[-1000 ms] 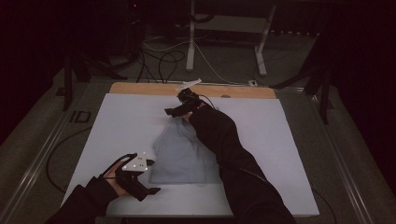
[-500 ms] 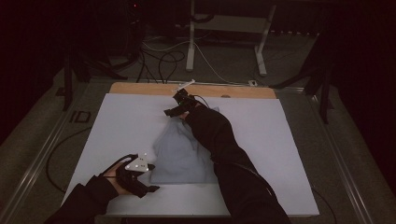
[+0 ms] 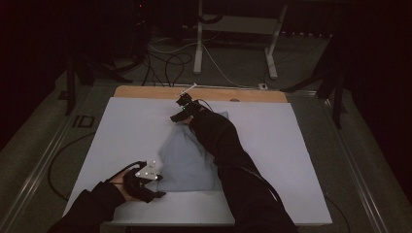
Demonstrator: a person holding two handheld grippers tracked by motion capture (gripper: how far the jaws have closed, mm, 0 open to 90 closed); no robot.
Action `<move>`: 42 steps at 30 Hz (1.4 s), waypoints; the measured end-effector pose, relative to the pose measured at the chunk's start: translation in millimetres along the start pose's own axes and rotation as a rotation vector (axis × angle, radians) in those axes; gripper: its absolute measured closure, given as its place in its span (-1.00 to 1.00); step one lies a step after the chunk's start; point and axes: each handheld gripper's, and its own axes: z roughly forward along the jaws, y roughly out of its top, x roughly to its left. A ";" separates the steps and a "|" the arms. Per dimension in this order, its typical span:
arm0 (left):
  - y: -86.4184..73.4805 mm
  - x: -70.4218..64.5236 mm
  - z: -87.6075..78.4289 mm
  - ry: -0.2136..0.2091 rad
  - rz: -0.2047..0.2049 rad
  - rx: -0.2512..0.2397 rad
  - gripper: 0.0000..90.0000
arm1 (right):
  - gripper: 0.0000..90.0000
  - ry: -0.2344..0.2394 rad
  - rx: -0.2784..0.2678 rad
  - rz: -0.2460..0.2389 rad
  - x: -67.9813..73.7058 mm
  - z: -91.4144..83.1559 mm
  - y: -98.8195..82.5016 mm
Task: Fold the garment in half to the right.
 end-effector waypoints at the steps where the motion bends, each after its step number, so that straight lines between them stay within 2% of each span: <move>1: 0.4 1.9 -0.4 0.006 -0.005 -0.001 0.05 | -0.40 -0.013 0.009 -0.001 -1.2 2.0 0.2; 4: 0.5 3.4 -0.3 0.007 -0.002 -0.002 0.10 | -0.37 -0.018 0.011 0.005 -1.3 2.8 0.2; 5: 0.9 4.3 0.3 0.010 -0.008 -0.009 0.21 | -0.27 -0.049 0.033 0.020 -2.7 5.6 -0.5; 9: 2.6 5.4 1.0 0.017 -0.008 -0.010 0.33 | -0.12 -0.075 0.064 0.025 -1.7 9.4 -1.7; 11: 4.3 6.2 1.3 0.018 0.000 -0.005 0.49 | 0.10 -0.096 0.078 0.017 -1.4 10.5 -1.7; 14: 6.9 7.0 3.1 0.019 0.003 -0.006 0.67 | 0.35 -0.100 0.092 -0.004 -1.8 10.2 -0.5; 18: 10.2 7.9 4.3 0.016 0.004 -0.004 0.77 | 0.65 -0.104 0.115 -0.053 1.1 10.3 2.1; 19: 11.2 7.6 4.4 0.019 0.010 -0.003 0.79 | 0.82 -0.094 0.115 -0.057 1.8 9.6 3.3; 21: 12.3 7.0 4.1 0.014 0.015 -0.002 0.81 | 0.88 -0.096 0.122 -0.065 4.0 7.9 6.0; 23: 16.5 3.4 0.5 -0.002 0.020 -0.031 0.82 | 0.90 -0.092 0.128 -0.094 6.6 4.7 8.1; 28: 21.0 3.3 -7.2 -0.009 0.040 -0.039 0.83 | 0.91 -0.070 0.100 -0.095 6.3 -4.5 11.5; 29: 21.8 3.1 -7.6 -0.014 0.034 -0.042 0.83 | 0.91 -0.074 0.098 -0.100 6.6 -6.1 12.0; 33: 25.2 2.4 -8.9 -0.024 0.059 -0.033 0.83 | 0.91 -0.057 0.085 -0.104 7.1 -12.1 12.5; 36: 28.4 2.2 -10.3 -0.034 0.059 -0.033 0.83 | 0.91 -0.050 0.072 -0.104 7.0 -15.8 13.0; 42: 34.1 1.0 -12.5 -0.046 0.090 -0.031 0.83 | 0.91 -0.039 0.053 -0.107 7.7 -23.5 14.2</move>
